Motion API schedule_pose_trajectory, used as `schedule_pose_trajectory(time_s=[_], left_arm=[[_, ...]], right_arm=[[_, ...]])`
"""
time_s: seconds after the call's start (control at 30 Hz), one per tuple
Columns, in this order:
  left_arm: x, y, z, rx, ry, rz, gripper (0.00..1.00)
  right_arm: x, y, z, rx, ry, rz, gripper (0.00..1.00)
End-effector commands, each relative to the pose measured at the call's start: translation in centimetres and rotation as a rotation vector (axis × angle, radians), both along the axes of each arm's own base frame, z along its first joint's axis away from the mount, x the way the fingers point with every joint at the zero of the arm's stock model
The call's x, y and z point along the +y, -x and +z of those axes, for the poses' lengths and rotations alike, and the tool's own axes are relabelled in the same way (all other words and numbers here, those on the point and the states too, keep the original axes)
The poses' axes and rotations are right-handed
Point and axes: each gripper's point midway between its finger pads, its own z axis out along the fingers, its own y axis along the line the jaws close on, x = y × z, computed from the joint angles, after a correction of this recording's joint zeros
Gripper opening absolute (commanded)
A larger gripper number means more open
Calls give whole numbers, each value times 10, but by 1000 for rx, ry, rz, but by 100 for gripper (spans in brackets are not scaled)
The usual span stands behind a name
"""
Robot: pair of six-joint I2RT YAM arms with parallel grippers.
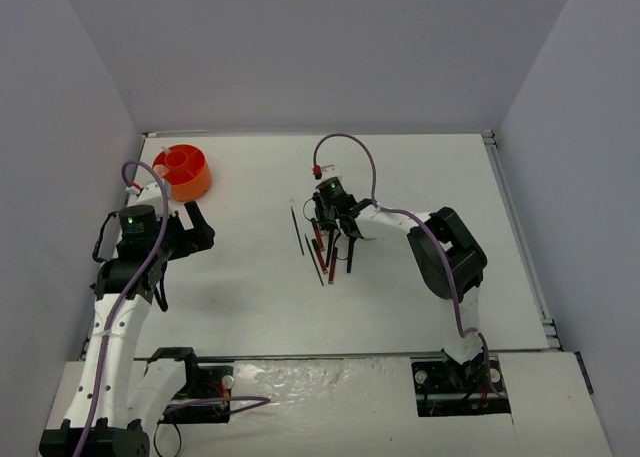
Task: Organize the makeup
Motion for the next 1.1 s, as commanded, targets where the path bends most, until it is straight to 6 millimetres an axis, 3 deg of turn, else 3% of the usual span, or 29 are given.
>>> schedule_pose_trajectory(time_s=[0.0, 0.3, 0.7, 1.07], left_arm=[[1, -8, 24, -78, -21, -8, 91], [0, -7, 22, -75, -15, -13, 91], [0, -8, 20, -66, -17, -12, 91], [0, -8, 21, -67, -16, -14, 91]], right_arm=[[1, -21, 23, -91, -27, -97, 20], [-5, -12, 4, -57, -15, -119, 20], [21, -1, 0, -63, -2, -42, 25], [4, 5, -11, -29, 41, -101, 31]])
